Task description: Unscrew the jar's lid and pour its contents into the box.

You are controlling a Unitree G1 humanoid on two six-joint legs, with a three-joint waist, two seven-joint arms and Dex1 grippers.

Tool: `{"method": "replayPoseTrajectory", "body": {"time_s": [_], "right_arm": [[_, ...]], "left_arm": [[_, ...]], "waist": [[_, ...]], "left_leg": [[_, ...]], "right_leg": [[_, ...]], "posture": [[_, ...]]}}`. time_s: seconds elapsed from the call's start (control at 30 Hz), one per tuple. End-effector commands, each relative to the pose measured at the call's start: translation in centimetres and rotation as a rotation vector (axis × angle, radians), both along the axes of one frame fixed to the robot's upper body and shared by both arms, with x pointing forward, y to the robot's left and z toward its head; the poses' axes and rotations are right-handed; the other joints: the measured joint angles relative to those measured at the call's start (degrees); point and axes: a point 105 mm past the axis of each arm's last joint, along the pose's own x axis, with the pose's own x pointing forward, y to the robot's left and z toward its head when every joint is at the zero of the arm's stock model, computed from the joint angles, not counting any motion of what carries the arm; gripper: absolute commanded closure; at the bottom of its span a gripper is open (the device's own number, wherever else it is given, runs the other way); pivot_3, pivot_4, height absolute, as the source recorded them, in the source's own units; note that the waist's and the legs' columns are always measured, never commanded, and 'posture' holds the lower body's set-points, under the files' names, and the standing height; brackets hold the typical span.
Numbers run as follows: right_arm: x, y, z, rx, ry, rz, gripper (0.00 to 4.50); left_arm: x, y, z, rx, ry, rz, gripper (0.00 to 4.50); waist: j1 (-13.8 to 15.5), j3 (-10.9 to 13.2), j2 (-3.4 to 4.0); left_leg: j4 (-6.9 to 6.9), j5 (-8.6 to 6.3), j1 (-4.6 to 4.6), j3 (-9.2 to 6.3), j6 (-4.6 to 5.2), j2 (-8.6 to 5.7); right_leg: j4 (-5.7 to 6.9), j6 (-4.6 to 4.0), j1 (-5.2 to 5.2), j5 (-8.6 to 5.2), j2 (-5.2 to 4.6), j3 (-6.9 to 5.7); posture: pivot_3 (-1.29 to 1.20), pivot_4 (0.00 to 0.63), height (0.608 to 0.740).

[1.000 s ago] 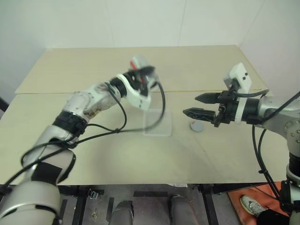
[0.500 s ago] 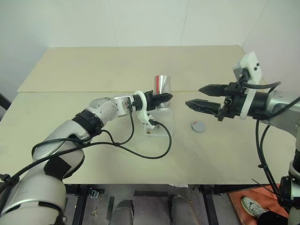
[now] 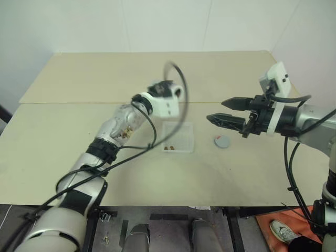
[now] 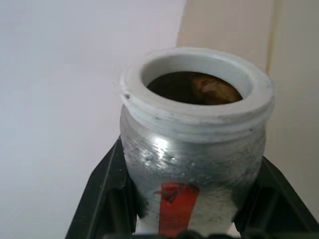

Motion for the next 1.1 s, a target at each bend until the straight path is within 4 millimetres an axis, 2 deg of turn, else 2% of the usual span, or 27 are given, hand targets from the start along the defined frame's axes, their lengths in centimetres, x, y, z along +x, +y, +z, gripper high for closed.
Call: {"method": "replayPoseTrajectory", "body": {"time_s": [0.03, 0.13, 0.27, 0.5, 0.6, 0.67, 0.73, 0.87, 0.97, 1.1], "right_arm": [[-0.3, 0.0, 1.0, 0.026, -0.05, 0.016, 0.05], [-0.1, 0.2, 0.9, 0.036, -0.046, 0.022, 0.05], [0.1, 0.4, 0.8, 0.049, -0.044, 0.022, 0.05], [0.0, 0.6, 0.7, 0.058, -0.035, 0.03, 0.05], [-0.1, 0.6, 0.7, 0.059, -0.033, 0.034, 0.05], [-0.1, 0.7, 0.7, 0.056, -0.034, 0.036, 0.0], [-0.1, 0.8, 0.7, 0.055, -0.035, 0.039, 0.0], [-0.2, 0.9, 0.6, 0.051, -0.032, 0.044, 0.0], [-0.3, 0.9, 0.4, 0.046, -0.027, 0.043, 0.0], [-0.5, 0.5, 0.0, 0.038, -0.019, 0.034, 0.0]], "left_arm": [[-0.1, 2.9, 0.8, -0.356, 0.227, 0.042, 2.55], [-0.8, 4.1, -0.7, -0.523, 0.393, 0.002, 2.55], [-1.5, 5.0, -2.3, -0.719, 0.473, -0.041, 2.55], [-2.6, 5.4, -5.9, -0.706, 0.448, -0.024, 2.55], [-3.0, 5.4, -6.8, -0.697, 0.45, -0.025, 2.55], [-3.4, 5.5, -7.5, -0.67, 0.454, -0.024, 1.81], [-3.6, 5.7, -8.1, -0.662, 0.46, -0.016, 1.28], [-4.2, 6.5, -8.0, -0.659, 0.463, -0.014, 0.03], [-5.3, 7.7, -8.1, -0.634, 0.485, -0.009, 0.03], [-8.6, 9.6, -7.9, -0.573, 0.528, -0.03, 0.03]], "waist": [[-0.34, 0.0, 0.0], [-1.08, 0.0, 0.0], [-1.23, 0.0, 0.0], [-1.1, -0.01, 0.0], [-1.08, -0.01, 0.0], [-1.07, -0.01, 0.0], [-1.1, -0.01, 0.0], [-1.13, -0.01, 0.0], [-1.19, -0.02, 0.01], [-1.34, -0.03, 0.04]], "left_leg": [[0.0, 0.0, 0.01, 0.0, 0.0, 0.0], [0.01, 0.0, 0.1, -0.01, 0.0, 0.0], [0.01, 0.0, 0.21, -0.01, 0.0, 0.0], [0.01, 0.06, 0.19, 0.0, -0.09, 0.01], [0.01, 0.04, 0.2, -0.01, -0.06, 0.01], [0.01, 0.03, 0.23, -0.01, -0.05, 0.01], [0.01, 0.03, 0.22, -0.01, -0.05, 0.0], [0.01, 0.03, 0.22, -0.01, -0.04, 0.01], [0.01, 0.02, 0.22, -0.01, -0.03, 0.01], [-0.04, 0.01, 0.23, 0.0, -0.01, 0.04]], "right_leg": [[-0.02, 0.0, 0.01, 0.0, 0.0, 0.0], [-0.01, 0.0, 0.1, 0.0, 0.0, 0.0], [0.01, 0.0, 0.15, 0.0, 0.01, 0.0], [-0.03, -0.02, 0.14, 0.01, 0.01, 0.0], [-0.05, -0.02, 0.14, 0.01, 0.01, 0.0], [-0.06, -0.02, 0.17, 0.01, 0.01, 0.0], [-0.05, -0.02, 0.17, 0.01, 0.01, 0.0], [-0.05, -0.02, 0.15, 0.01, 0.01, 0.0], [-0.04, -0.02, 0.14, 0.01, 0.02, 0.01], [-0.03, -0.03, 0.13, 0.01, 0.03, 0.02]], "posture": [[0.0, 0.15, 0.74], [0.0, 0.15, 0.74], [0.0, 0.15, 0.74], [0.0, 0.15, 0.74], [0.0, 0.15, 0.74], [0.0, 0.15, 0.74], [0.0, 0.15, 0.74], [0.0, 0.15, 0.74], [0.0, 0.15, 0.74], [0.0, 0.15, 0.74]]}}
